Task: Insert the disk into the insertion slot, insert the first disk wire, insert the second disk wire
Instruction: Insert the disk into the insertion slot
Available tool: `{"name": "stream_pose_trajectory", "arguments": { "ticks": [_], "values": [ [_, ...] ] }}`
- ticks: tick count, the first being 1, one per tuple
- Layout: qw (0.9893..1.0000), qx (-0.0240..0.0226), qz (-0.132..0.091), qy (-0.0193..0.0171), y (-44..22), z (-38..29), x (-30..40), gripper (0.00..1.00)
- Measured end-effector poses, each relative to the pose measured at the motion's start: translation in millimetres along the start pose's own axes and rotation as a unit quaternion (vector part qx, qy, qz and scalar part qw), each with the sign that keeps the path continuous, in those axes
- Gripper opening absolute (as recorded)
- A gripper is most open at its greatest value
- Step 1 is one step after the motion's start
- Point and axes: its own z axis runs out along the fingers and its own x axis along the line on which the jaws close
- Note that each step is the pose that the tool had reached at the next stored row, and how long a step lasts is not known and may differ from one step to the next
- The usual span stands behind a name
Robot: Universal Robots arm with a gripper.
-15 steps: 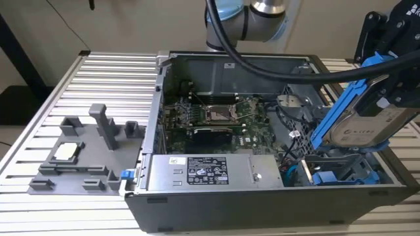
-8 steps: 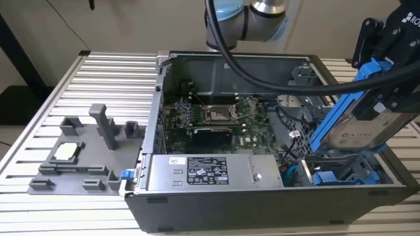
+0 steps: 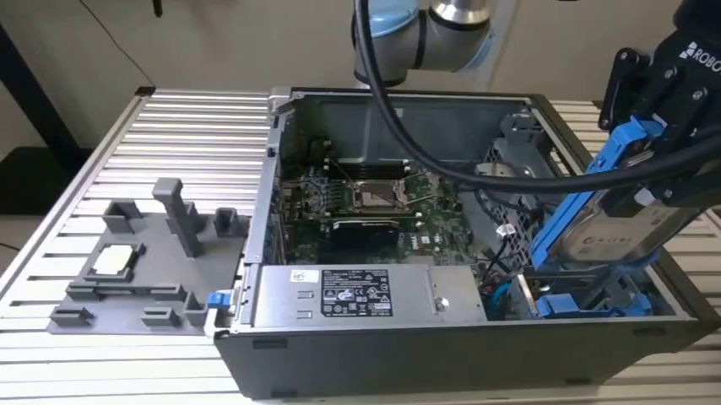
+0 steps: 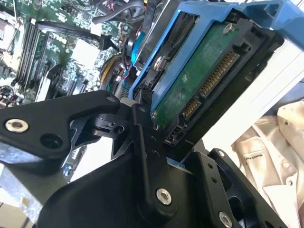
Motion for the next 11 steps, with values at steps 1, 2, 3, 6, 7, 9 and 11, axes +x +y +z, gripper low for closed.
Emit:
{"name": "stream_pose_trajectory", "arguments": {
  "ticks": [1,2,3,6,7,9,11],
  "values": [
    [1.0,0.0,-0.001,0.0,-0.7,1.5,0.0,0.33],
    [1.0,0.0,-0.002,0.0001,-1.5,3.0,0.0,0.33],
    [1.0,0.0,-0.003,0.0001,-2.3,4.4,0.0,0.33],
    [1.0,0.0,-0.006,0.0003,-5.0,8.7,0.0,0.33],
    [1.0,0.0,-0.007,0.0003,-5.8,10.4,-0.1,0.33],
    [1.0,0.0,-0.007,0.0003,-7.0,14.0,-0.1,0.33],
    [1.0,0.0,-0.007,0.0003,-8.2,17.6,-0.1,0.33]
  ]
}}
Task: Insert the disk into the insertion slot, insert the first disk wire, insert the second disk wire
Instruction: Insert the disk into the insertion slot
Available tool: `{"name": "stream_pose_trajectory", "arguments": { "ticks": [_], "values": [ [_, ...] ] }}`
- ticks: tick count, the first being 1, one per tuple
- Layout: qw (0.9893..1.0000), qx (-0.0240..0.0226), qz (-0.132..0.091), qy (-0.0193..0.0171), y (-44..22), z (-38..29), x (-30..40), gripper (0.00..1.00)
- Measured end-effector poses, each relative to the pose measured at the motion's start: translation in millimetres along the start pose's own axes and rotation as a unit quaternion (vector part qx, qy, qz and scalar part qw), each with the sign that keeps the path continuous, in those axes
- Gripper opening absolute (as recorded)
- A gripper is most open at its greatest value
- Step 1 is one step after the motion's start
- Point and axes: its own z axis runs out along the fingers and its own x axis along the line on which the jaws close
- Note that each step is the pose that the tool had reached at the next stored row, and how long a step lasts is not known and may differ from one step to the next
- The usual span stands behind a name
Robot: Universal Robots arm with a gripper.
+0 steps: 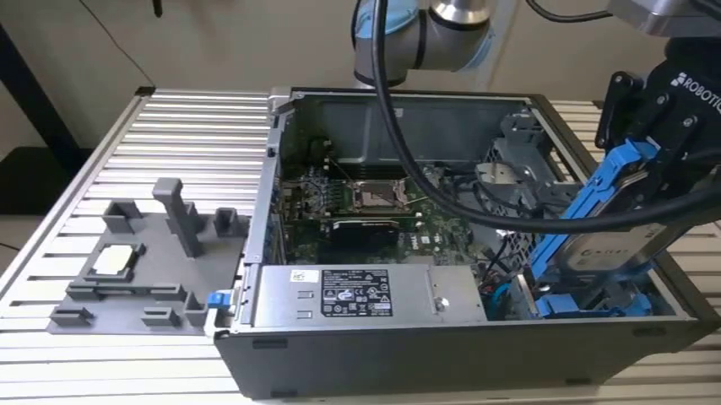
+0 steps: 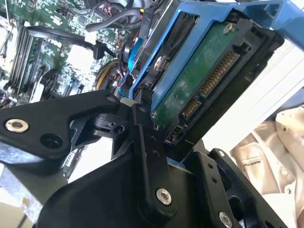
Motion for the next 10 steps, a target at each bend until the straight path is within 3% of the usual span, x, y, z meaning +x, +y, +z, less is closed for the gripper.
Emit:
{"name": "stream_pose_trajectory", "arguments": {
  "ticks": [10],
  "values": [
    [1.0,0.0,0.0,0.0,-3.8,17.6,0.0,0.33]
  ]
}}
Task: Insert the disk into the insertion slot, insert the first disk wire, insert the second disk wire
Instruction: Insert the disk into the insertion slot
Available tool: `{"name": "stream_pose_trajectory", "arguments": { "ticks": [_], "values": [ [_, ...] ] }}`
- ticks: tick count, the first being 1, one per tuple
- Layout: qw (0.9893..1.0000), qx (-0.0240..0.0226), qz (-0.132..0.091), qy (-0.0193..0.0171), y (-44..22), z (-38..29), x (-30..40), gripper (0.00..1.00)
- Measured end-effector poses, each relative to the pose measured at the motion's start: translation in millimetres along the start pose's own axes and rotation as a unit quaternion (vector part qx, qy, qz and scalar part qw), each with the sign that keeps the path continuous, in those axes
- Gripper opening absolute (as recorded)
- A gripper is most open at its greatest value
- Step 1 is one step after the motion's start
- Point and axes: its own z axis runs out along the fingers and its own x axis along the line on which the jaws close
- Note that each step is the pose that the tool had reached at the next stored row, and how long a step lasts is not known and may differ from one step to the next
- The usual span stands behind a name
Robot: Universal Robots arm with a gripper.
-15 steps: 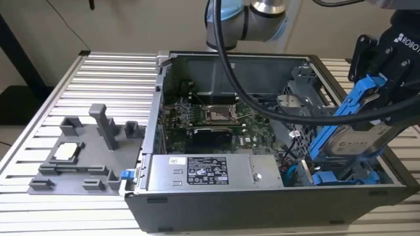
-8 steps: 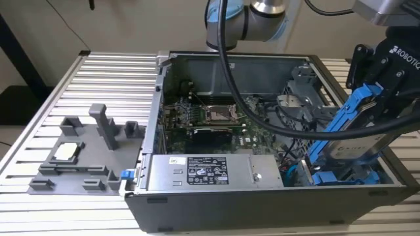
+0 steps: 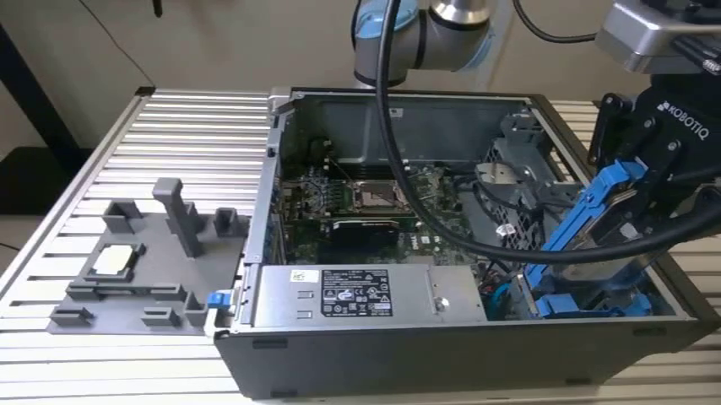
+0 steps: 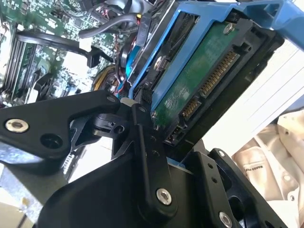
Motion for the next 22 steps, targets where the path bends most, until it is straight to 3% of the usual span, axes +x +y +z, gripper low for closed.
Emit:
{"name": "stream_pose_trajectory", "arguments": {
  "ticks": [13,22],
  "values": [
    [1.0,0.0,0.0,-0.0003,-4.9,13.1,-1.2,0.33],
    [1.0,0.0,0.0,-0.001,-6.3,28.4,-9.5,0.33]
  ]
}}
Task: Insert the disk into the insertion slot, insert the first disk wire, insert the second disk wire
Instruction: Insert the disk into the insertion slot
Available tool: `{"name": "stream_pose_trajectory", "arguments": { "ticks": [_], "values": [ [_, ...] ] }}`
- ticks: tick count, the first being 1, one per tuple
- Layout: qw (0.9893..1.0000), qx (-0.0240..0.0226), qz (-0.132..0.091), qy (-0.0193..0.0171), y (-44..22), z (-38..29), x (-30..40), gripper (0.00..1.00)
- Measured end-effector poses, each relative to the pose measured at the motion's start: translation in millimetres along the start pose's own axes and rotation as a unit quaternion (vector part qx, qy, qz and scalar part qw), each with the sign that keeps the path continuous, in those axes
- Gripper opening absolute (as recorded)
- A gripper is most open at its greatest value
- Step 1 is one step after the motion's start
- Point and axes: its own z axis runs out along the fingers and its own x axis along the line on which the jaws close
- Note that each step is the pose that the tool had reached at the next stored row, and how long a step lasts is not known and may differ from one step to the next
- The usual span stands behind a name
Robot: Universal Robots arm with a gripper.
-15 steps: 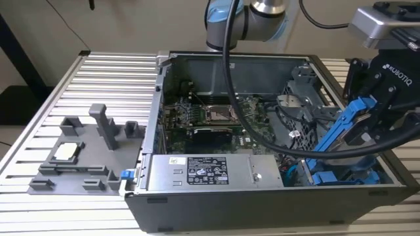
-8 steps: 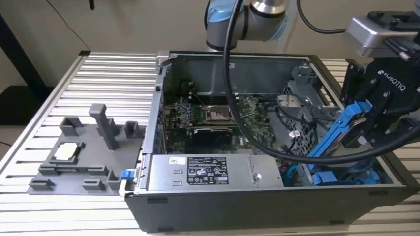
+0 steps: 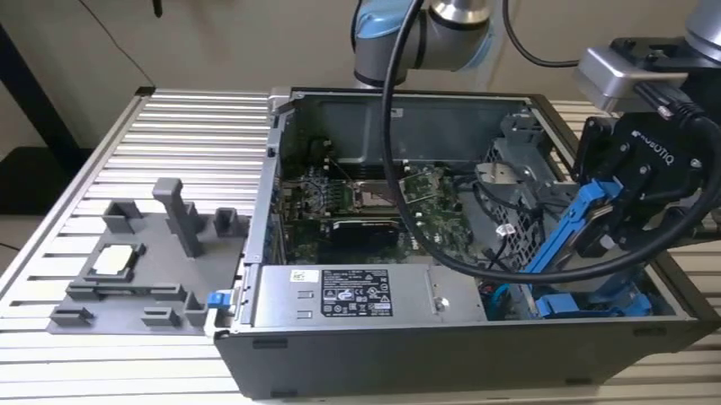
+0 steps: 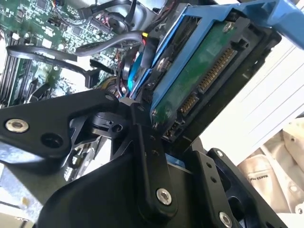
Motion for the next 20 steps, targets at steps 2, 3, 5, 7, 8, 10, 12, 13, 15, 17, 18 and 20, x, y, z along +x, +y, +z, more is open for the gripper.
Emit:
{"name": "stream_pose_trajectory", "arguments": {
  "ticks": [2,3,5,7,8,10,12,13,15,17,18,20],
  "values": [
    [1.0,0.0,0.0,0.0004,-0.4,3.3,-0.6,0.33],
    [1.0,-0.0001,0.0,0.0005,-0.5,5.1,-0.7,0.33],
    [1.0,-0.0001,0.0,0.0004,-0.8,8.6,-0.8,0.33],
    [1.0,0.0,0.0,0.0003,-1.3,12.4,-0.8,0.33],
    [1.0,0.0,0.0,0.0003,-1.4,14.2,-0.8,0.33],
    [1.0,0.0,0.0,0.0003,-1.4,15.2,-0.9,0.33],
    [1.0,0.0,0.0,0.0003,-1.4,15.2,-0.8,0.33],
    [1.0,0.0,0.0,0.0004,-1.4,15.2,-0.8,0.33],
    [1.0,0.0,0.0,0.0003,-1.4,15.2,-0.8,0.33],
    [1.0,0.0001,0.0,0.0001,-1.5,15.3,-0.9,0.33],
    [1.0,0.0,0.0,0.0001,-1.5,15.3,-0.9,0.35],
    [1.0,0.0,0.0,0.0001,-1.5,15.3,-0.9,0.41]
  ]
}}
